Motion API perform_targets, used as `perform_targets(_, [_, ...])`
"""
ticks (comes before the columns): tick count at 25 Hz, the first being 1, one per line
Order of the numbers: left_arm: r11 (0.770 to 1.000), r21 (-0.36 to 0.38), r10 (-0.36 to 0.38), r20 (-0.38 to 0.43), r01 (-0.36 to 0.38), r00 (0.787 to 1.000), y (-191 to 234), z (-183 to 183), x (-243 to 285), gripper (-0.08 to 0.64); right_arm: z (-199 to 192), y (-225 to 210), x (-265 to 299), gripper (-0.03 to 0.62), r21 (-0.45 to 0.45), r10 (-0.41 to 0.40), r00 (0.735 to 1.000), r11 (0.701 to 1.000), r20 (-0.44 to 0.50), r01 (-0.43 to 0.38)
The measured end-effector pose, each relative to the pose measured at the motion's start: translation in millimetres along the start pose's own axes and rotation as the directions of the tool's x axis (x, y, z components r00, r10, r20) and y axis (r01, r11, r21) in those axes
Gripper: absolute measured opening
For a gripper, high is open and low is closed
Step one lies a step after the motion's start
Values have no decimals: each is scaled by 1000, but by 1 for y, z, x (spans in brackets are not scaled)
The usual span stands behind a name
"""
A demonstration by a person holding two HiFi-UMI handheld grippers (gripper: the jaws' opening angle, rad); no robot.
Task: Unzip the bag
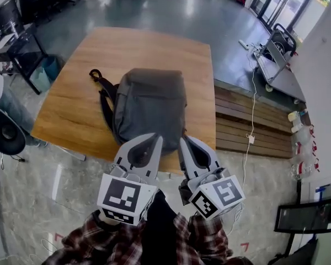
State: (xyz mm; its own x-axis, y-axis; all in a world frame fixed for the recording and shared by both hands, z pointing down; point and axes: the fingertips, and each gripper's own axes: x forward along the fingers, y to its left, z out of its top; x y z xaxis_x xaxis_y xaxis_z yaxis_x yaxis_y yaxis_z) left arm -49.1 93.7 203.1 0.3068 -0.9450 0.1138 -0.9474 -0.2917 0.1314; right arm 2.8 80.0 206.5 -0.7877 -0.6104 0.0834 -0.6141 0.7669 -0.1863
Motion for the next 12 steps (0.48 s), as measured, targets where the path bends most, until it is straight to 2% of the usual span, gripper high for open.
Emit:
perform_targets(5, [1000,-11,25,30,-25,999,21,32,59,9,30,-43,41,12,-23,32,999,999,2,-32])
perform_targets(12, [998,-47,37,34,-35,999,40,39,106,9,42,-89,73,11,-46,17,999,999,-42,-19])
